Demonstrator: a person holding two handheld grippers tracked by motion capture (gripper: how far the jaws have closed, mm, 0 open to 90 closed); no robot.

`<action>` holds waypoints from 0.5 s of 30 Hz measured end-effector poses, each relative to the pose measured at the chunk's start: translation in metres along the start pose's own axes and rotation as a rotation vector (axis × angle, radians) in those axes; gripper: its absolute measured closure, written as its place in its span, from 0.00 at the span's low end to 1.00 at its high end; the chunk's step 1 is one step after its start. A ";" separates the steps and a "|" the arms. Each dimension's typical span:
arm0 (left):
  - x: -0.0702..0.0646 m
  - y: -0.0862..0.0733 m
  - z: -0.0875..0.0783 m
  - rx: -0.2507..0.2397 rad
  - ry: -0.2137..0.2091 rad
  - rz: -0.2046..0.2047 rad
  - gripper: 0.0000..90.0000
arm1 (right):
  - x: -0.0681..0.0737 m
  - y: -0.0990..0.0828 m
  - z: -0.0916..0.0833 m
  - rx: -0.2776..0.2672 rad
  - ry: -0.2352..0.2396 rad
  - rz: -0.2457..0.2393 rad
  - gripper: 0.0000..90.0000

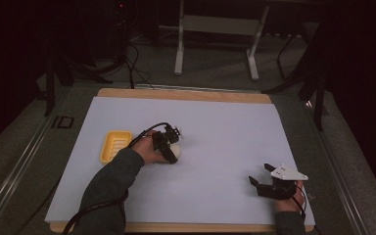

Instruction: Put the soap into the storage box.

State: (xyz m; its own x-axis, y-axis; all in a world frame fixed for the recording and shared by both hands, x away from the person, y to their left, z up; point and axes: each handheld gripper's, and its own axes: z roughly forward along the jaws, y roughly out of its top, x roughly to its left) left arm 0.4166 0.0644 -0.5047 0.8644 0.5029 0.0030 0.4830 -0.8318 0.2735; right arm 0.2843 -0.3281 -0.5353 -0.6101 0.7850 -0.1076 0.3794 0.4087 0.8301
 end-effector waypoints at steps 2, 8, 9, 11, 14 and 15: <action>0.001 0.001 0.000 0.008 -0.005 -0.003 0.27 | 0.000 0.000 0.000 0.002 0.000 0.000 0.23; 0.000 0.004 0.002 0.031 -0.008 -0.002 0.27 | 0.000 0.000 0.000 0.002 0.000 0.000 0.23; 0.000 0.004 0.002 0.031 -0.007 -0.003 0.27 | 0.000 0.000 0.000 0.003 0.000 0.000 0.23; 0.000 0.004 0.002 0.032 -0.008 -0.001 0.27 | 0.000 0.000 0.000 0.003 0.000 -0.001 0.23; 0.000 0.004 0.002 0.029 -0.008 0.001 0.27 | 0.000 0.000 0.000 0.003 0.000 -0.001 0.23; 0.000 0.004 0.002 0.029 -0.007 0.001 0.27 | 0.000 0.000 0.000 0.003 0.000 -0.001 0.23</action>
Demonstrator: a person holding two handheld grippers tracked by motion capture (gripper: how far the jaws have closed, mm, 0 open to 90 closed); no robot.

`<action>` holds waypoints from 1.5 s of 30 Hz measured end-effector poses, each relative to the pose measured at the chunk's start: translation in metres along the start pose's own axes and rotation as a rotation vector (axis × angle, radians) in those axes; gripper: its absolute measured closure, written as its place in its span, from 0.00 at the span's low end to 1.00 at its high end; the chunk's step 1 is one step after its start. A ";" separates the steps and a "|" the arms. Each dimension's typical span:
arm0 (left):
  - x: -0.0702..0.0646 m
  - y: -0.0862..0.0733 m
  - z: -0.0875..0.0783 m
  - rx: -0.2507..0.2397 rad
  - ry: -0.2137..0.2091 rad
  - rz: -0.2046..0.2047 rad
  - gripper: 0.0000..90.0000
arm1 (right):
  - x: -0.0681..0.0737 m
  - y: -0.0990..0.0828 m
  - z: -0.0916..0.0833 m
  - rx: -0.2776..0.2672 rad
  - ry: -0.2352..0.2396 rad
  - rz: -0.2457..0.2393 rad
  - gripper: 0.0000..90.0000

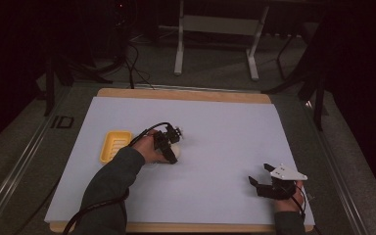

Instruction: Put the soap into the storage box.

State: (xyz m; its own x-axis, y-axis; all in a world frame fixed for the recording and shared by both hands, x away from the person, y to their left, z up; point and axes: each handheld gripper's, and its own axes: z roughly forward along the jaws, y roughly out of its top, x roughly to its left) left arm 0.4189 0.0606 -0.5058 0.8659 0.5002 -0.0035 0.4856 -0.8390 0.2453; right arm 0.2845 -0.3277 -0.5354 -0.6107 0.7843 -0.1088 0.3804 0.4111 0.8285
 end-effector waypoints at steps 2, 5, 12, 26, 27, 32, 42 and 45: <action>0.000 0.000 0.000 -0.001 0.002 0.000 0.27 | 0.000 0.000 0.000 -0.001 0.000 0.000 0.23; -0.001 0.001 0.000 0.003 0.003 0.005 0.27 | 0.000 0.000 0.000 -0.001 0.000 0.000 0.23; -0.001 0.002 -0.001 0.019 -0.005 0.008 0.28 | 0.000 0.000 0.000 -0.002 0.000 -0.001 0.23; -0.004 0.003 -0.012 -0.006 0.000 0.037 0.28 | 0.000 0.000 0.000 -0.003 -0.001 -0.001 0.23; -0.004 0.002 -0.015 -0.006 0.007 0.041 0.28 | 0.000 0.000 0.000 -0.003 -0.001 -0.001 0.23; -0.002 -0.001 -0.022 -0.019 0.008 0.032 0.28 | 0.000 0.000 0.000 -0.003 -0.001 0.000 0.23; -0.001 -0.006 -0.035 -0.028 0.025 0.033 0.28 | 0.000 0.000 -0.001 -0.004 -0.001 0.001 0.23; 0.001 -0.010 -0.038 -0.029 0.032 0.023 0.28 | 0.000 0.000 0.000 -0.005 0.000 0.001 0.23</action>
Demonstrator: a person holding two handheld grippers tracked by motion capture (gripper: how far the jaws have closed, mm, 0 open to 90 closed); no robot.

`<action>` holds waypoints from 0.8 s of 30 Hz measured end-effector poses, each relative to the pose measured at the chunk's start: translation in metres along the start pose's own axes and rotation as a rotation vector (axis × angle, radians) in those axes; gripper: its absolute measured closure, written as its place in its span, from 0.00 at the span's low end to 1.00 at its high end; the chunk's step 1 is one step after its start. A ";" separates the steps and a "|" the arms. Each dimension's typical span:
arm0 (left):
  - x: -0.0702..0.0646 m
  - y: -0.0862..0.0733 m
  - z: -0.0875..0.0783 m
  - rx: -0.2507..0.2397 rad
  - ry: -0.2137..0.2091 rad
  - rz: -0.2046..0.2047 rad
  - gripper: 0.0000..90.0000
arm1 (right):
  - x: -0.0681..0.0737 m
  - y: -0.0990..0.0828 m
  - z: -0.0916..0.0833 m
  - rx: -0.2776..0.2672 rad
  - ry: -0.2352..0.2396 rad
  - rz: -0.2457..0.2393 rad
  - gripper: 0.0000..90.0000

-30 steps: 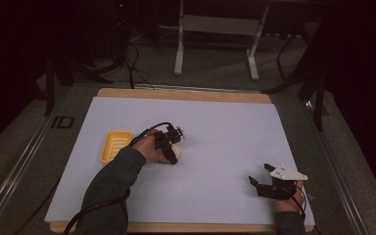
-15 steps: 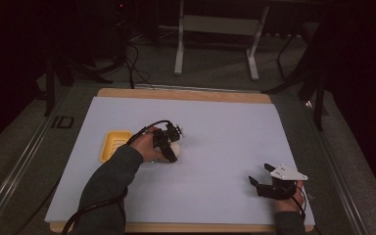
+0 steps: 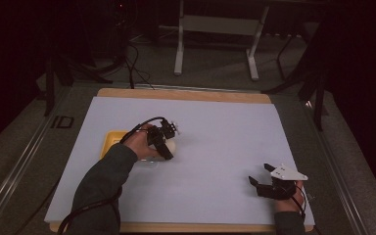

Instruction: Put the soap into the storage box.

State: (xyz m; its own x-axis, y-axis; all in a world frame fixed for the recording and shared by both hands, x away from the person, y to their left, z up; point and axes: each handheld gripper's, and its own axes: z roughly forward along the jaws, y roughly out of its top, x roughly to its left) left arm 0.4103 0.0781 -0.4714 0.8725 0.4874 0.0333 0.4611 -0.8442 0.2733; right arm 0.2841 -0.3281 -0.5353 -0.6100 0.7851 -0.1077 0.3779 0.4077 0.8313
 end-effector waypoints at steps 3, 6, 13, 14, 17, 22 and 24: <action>0.001 -0.003 -0.003 0.002 0.009 -0.002 0.28 | 0.000 0.000 0.000 0.001 -0.001 -0.001 0.23; 0.003 -0.006 -0.006 -0.019 0.010 -0.015 0.28 | 0.000 0.000 0.000 0.001 -0.001 0.000 0.23; 0.008 -0.011 -0.011 -0.019 0.032 -0.053 0.28 | 0.000 0.000 0.000 0.001 -0.001 -0.001 0.23; 0.009 -0.011 -0.011 -0.017 0.034 -0.059 0.28 | 0.000 0.000 0.000 0.000 -0.001 -0.001 0.23; 0.009 -0.012 -0.012 -0.022 0.035 -0.069 0.28 | 0.000 0.000 0.000 0.000 -0.001 0.000 0.23; 0.014 -0.017 -0.014 -0.026 0.050 -0.117 0.28 | 0.000 0.000 0.000 -0.001 -0.001 -0.002 0.23; 0.015 -0.020 -0.014 -0.026 0.057 -0.139 0.28 | 0.000 0.000 0.000 -0.003 -0.001 -0.003 0.23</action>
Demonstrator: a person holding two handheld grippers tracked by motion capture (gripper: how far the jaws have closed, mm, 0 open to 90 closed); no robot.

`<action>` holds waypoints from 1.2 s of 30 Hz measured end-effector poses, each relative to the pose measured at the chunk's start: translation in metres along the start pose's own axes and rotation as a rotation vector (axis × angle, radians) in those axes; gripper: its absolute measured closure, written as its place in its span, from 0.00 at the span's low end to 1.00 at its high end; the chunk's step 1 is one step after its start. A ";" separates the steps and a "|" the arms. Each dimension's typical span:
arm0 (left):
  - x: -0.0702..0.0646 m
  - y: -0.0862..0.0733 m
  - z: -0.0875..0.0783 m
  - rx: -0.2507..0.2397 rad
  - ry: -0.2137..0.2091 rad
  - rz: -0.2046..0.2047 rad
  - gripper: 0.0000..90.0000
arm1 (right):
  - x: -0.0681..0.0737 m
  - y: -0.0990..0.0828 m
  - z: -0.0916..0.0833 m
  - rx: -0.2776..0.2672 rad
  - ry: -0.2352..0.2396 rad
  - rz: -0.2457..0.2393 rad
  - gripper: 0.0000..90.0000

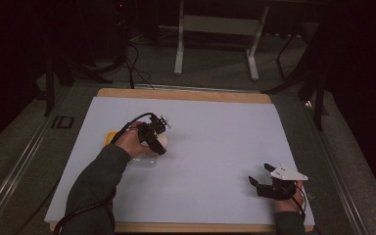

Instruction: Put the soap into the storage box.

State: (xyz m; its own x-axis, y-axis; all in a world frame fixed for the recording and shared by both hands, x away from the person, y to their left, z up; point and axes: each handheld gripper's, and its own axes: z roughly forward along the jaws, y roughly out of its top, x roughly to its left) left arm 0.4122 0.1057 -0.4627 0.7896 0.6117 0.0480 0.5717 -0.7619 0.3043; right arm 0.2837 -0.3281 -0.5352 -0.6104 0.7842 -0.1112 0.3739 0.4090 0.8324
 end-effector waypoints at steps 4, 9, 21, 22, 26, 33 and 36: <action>0.003 -0.004 0.000 -0.001 0.008 -0.023 0.28 | 0.000 0.000 0.000 -0.001 -0.001 0.000 0.23; 0.006 -0.009 0.000 -0.005 0.012 -0.046 0.28 | 0.000 0.000 0.000 -0.001 0.000 -0.001 0.23; 0.009 -0.015 -0.006 -0.018 0.035 -0.085 0.28 | 0.000 0.000 0.000 -0.003 0.000 0.000 0.23; 0.010 -0.015 -0.006 -0.023 0.033 -0.089 0.28 | 0.000 0.000 0.000 -0.002 0.000 -0.001 0.23; 0.011 -0.015 -0.007 -0.022 0.040 -0.102 0.28 | 0.000 0.000 0.000 -0.002 0.000 -0.001 0.23; 0.013 -0.016 -0.010 -0.025 0.049 -0.126 0.28 | 0.000 0.000 0.000 -0.001 -0.002 -0.002 0.23; 0.015 -0.017 -0.012 -0.025 0.052 -0.140 0.28 | 0.000 0.000 0.000 -0.002 -0.002 -0.003 0.23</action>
State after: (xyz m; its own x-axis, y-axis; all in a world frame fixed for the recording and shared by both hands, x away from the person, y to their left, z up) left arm 0.4115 0.1299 -0.4561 0.6893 0.7225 0.0529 0.6694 -0.6631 0.3349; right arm 0.2833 -0.3280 -0.5352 -0.6097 0.7843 -0.1147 0.3708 0.4101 0.8333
